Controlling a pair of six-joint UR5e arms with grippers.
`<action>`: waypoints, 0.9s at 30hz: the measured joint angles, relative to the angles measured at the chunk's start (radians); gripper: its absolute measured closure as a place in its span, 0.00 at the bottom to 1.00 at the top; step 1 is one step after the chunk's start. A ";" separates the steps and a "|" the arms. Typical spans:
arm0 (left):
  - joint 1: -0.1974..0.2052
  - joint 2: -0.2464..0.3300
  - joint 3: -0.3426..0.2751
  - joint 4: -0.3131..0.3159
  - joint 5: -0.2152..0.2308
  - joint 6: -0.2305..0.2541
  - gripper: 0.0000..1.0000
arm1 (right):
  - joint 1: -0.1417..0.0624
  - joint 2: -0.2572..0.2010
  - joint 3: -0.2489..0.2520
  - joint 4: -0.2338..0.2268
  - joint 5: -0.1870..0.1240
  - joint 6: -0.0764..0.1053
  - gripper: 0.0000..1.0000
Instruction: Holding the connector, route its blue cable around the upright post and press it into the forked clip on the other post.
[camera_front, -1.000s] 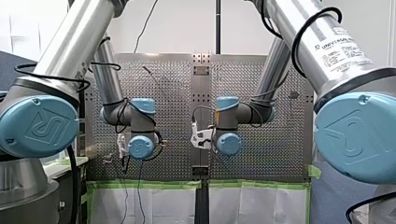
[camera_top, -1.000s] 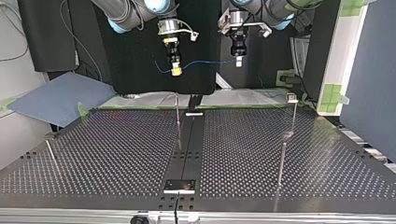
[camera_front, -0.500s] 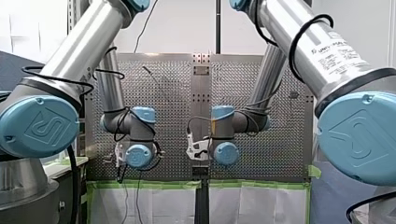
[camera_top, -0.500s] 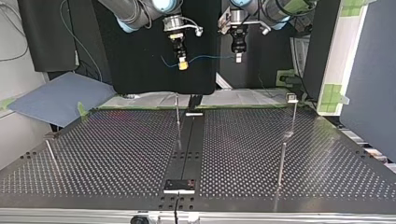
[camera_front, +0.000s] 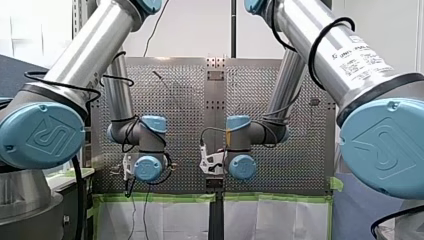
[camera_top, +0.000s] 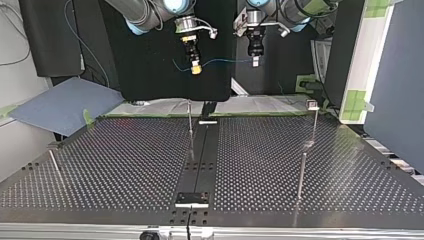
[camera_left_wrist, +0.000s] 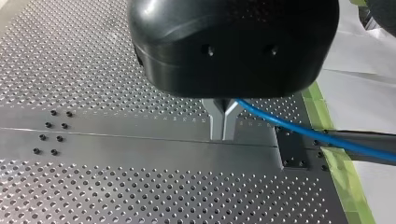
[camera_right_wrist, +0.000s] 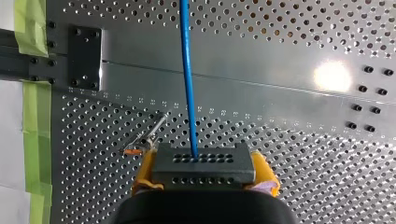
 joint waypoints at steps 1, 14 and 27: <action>0.000 0.000 0.000 0.000 0.000 0.000 1.00 | 0.000 0.000 0.000 0.000 0.000 0.000 1.00; 0.000 0.000 0.000 0.000 0.000 0.000 1.00 | 0.000 0.000 0.000 0.000 0.000 0.000 1.00; 0.037 0.006 0.008 0.036 -0.021 0.038 1.00 | 0.034 0.034 -0.034 0.034 0.034 0.026 1.00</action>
